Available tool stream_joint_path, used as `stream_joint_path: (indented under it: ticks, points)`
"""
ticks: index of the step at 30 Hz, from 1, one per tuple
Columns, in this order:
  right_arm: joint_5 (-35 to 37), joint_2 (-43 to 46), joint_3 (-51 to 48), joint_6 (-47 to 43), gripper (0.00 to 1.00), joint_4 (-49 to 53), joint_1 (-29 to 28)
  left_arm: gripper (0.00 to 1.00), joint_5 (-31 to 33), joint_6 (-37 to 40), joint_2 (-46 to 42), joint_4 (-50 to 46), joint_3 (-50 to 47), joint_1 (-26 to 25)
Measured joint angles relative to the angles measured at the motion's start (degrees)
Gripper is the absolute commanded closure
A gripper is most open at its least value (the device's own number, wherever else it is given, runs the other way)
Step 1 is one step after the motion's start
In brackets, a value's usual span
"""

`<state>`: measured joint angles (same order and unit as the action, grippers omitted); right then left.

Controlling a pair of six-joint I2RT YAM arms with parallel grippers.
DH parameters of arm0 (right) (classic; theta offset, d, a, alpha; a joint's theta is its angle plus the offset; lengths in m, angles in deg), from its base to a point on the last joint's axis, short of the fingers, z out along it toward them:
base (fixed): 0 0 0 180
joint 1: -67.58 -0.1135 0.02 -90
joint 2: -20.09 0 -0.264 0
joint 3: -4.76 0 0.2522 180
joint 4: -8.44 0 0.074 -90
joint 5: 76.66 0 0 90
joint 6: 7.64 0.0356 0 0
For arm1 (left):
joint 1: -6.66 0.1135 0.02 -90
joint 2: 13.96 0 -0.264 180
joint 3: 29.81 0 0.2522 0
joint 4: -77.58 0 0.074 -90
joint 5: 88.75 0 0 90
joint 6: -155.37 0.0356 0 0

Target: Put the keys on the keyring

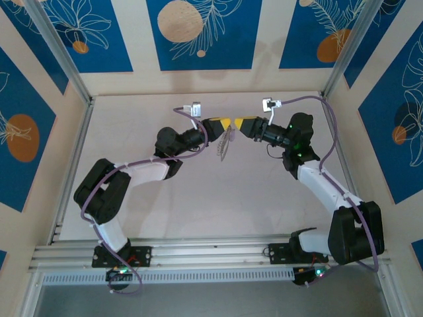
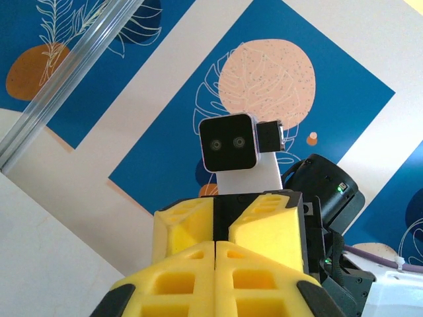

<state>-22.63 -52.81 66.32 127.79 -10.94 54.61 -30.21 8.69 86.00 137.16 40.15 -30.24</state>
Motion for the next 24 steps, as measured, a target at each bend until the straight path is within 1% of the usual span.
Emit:
stream_joint_path:
  ticks: [4,7,11,16,20,24]
  points:
    - [0.00,-0.46,0.00,-0.02,0.70,-0.15,-0.72,1.00,0.00,0.00,0.04,0.00,0.00,0.00]
    - [0.00,-0.76,0.00,-0.09,0.77,-0.24,-0.96,1.00,0.00,0.00,0.09,0.00,0.00,0.00]
    - [-0.02,-0.90,0.00,-0.04,0.82,-0.28,-1.07,1.00,0.00,0.00,0.46,-0.04,0.00,-0.02]
    - [-0.39,-1.11,0.20,-0.04,0.83,-0.33,-1.14,1.00,0.00,0.00,0.63,-0.04,0.00,-0.02]
    - [-1.64,-1.70,0.96,-0.42,0.91,-0.33,-1.38,1.00,0.09,0.00,0.63,-0.02,0.02,-0.02]
    - [-1.95,-1.81,1.40,-0.48,0.91,-0.33,-1.38,1.00,0.22,-0.02,0.63,-0.02,0.37,0.02]
